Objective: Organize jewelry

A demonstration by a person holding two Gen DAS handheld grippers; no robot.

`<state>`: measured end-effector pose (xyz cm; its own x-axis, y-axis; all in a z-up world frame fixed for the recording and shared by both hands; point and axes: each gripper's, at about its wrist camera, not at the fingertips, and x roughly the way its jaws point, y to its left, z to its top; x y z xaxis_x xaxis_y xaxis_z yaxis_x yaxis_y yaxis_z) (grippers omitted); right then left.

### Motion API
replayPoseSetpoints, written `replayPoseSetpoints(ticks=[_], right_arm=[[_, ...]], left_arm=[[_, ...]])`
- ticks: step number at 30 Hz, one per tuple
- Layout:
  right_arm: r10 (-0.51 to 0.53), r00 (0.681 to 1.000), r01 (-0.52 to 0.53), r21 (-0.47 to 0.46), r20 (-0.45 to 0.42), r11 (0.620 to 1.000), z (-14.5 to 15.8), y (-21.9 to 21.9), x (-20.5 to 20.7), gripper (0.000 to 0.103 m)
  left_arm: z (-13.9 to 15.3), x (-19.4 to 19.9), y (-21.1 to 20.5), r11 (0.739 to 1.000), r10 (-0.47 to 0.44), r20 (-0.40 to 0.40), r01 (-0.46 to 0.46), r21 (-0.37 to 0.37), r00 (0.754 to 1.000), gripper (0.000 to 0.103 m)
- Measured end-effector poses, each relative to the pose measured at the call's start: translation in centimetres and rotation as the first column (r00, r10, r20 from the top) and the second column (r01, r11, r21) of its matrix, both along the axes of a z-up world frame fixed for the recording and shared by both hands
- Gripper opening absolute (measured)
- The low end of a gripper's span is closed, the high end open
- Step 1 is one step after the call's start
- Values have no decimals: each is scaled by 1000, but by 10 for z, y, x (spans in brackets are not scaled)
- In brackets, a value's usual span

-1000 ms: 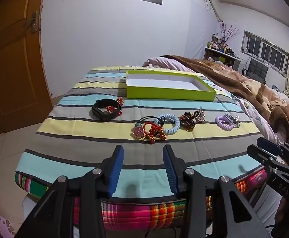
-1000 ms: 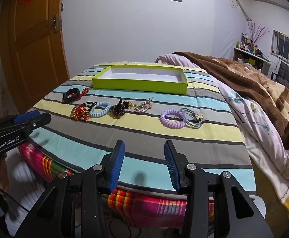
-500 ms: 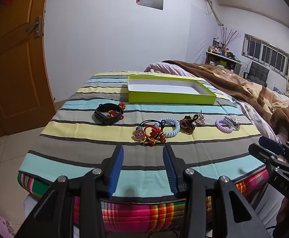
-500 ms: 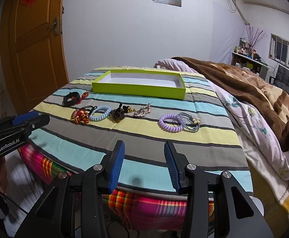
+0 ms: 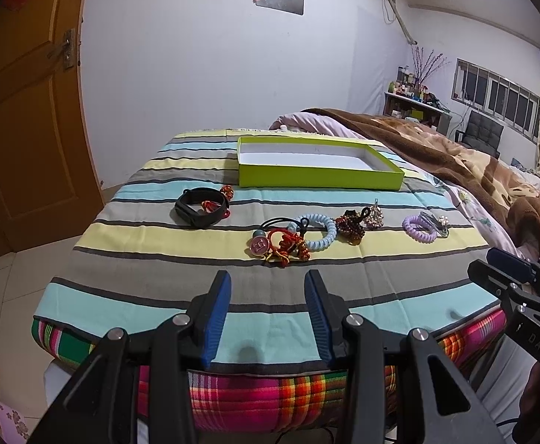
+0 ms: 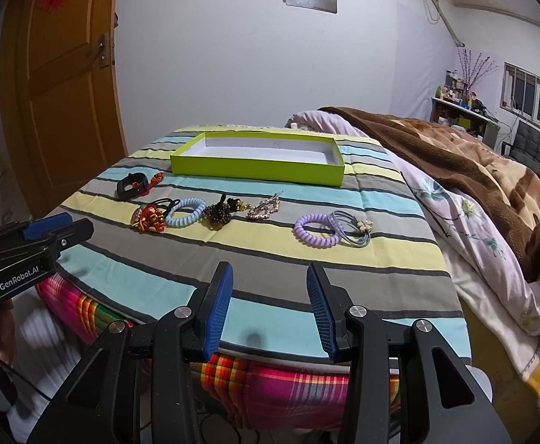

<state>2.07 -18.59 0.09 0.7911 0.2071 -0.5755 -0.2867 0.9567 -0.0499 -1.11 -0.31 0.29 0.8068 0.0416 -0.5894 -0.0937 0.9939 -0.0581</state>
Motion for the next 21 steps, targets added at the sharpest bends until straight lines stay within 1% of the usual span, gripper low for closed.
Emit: replayPoseSetpoints(ticks=[21], right_arm=[[0, 1000, 0, 0, 3, 1000, 0, -1, 0, 42]], left_arm=[[0, -2, -3, 1000, 1, 1, -1, 3, 1000, 43]])
